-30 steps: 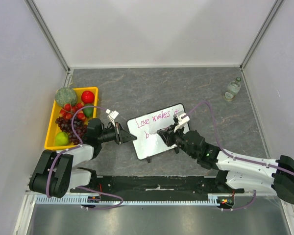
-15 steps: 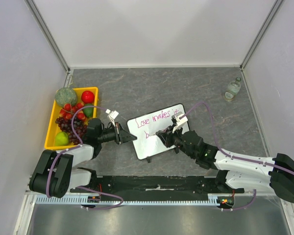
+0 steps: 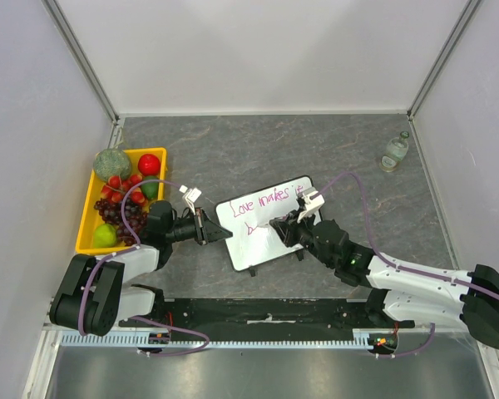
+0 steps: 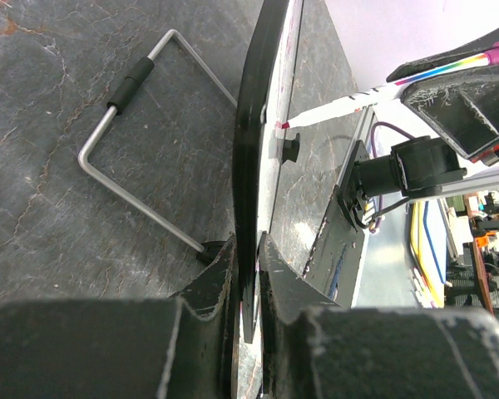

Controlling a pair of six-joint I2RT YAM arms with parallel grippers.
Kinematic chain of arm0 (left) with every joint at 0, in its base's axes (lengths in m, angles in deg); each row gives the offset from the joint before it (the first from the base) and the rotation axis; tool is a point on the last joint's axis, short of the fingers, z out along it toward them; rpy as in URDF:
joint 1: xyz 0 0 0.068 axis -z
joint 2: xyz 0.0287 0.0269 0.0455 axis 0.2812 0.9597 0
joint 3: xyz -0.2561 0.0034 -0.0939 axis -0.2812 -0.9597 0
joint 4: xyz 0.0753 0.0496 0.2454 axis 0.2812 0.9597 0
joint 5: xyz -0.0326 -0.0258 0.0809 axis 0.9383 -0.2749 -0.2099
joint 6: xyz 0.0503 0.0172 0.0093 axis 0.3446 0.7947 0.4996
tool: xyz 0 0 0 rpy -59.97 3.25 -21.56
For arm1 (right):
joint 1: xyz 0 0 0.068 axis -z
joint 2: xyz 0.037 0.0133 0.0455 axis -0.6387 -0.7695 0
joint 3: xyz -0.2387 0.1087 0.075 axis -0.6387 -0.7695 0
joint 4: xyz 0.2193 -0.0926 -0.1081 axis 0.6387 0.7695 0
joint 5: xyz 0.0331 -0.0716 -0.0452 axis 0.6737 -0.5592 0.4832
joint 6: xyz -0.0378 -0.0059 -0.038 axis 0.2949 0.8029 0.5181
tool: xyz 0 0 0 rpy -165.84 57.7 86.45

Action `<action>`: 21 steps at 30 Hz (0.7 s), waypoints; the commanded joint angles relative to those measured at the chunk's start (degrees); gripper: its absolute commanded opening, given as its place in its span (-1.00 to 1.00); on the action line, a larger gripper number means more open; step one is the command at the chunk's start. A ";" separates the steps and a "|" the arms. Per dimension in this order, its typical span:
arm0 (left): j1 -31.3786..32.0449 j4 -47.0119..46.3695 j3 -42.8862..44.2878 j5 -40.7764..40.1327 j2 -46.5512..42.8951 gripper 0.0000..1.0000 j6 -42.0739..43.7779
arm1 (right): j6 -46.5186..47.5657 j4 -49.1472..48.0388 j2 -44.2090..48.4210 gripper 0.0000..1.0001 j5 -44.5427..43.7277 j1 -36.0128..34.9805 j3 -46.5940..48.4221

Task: Write a sentence on the whiteboard
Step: Write on the whiteboard with the whiteboard.

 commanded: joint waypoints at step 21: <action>0.10 -0.97 1.05 -0.58 0.28 -0.96 1.52 | 0.45 0.88 -2.21 -1.00 3.38 1.07 1.00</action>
